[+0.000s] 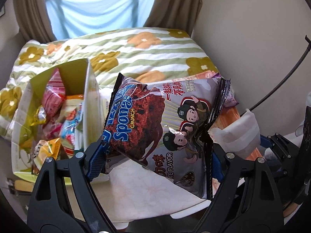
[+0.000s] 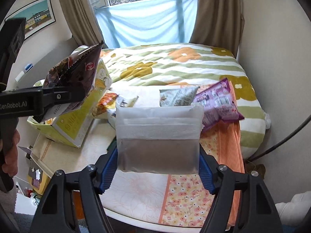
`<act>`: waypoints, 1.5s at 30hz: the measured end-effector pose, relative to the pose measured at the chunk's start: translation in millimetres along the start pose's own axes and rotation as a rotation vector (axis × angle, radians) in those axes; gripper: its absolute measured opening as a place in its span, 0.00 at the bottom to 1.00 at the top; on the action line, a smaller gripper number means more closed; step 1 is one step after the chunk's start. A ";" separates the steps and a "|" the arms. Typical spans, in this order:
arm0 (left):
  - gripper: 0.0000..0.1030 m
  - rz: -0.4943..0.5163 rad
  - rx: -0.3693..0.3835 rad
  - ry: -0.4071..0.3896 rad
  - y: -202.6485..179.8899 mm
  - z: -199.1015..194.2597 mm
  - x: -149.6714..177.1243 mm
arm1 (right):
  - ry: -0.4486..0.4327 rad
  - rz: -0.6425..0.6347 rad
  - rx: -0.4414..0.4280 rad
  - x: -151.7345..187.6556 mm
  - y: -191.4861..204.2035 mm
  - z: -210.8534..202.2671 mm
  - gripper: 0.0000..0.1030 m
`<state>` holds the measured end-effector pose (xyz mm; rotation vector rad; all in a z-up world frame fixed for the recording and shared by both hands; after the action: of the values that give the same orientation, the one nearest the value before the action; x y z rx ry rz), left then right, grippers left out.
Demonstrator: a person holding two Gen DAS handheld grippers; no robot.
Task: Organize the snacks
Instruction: 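Carry both bags over the cardboard box and open both tools to drop them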
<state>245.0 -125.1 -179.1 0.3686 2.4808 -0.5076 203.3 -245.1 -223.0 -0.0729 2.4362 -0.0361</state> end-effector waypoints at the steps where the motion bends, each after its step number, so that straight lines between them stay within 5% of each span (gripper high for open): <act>1: 0.82 -0.008 -0.009 -0.009 5.7 -5.9 -0.9 | -0.003 -0.008 -0.006 -5.4 4.4 -2.3 0.67; 14: 0.82 -0.123 -0.147 -0.078 140.7 -85.5 -0.9 | -0.066 -0.104 -0.126 -79.2 120.7 -22.3 0.67; 21: 0.82 -0.145 -0.194 -0.003 227.0 -88.8 9.3 | -0.035 -0.117 -0.172 -94.5 201.5 -7.5 0.67; 26: 0.83 -0.127 -0.153 0.059 269.0 -72.4 14.6 | 0.002 -0.103 -0.160 -98.6 245.7 10.6 0.67; 36: 0.99 0.017 -0.114 0.132 279.7 -47.5 19.7 | 0.086 -0.059 -0.090 -93.0 269.4 43.5 0.67; 45: 0.99 -0.072 -0.094 0.080 296.4 -84.5 26.6 | 0.094 -0.132 -0.088 -88.9 289.2 49.1 0.67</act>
<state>291.4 179.1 -211.3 0.2679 2.5923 -0.4104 290.3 48.7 -216.0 -0.2766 2.5227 0.0088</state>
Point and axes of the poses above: each gripper's, at about its wrist camera, not at the fingertips, and z roughly the way its jaws point, y to its left, x to its underside, the point moved 8 cm from there along z, roughly the way its jaws point, and after that the axes turned 13 degrees about x, right-handed, at the moved point
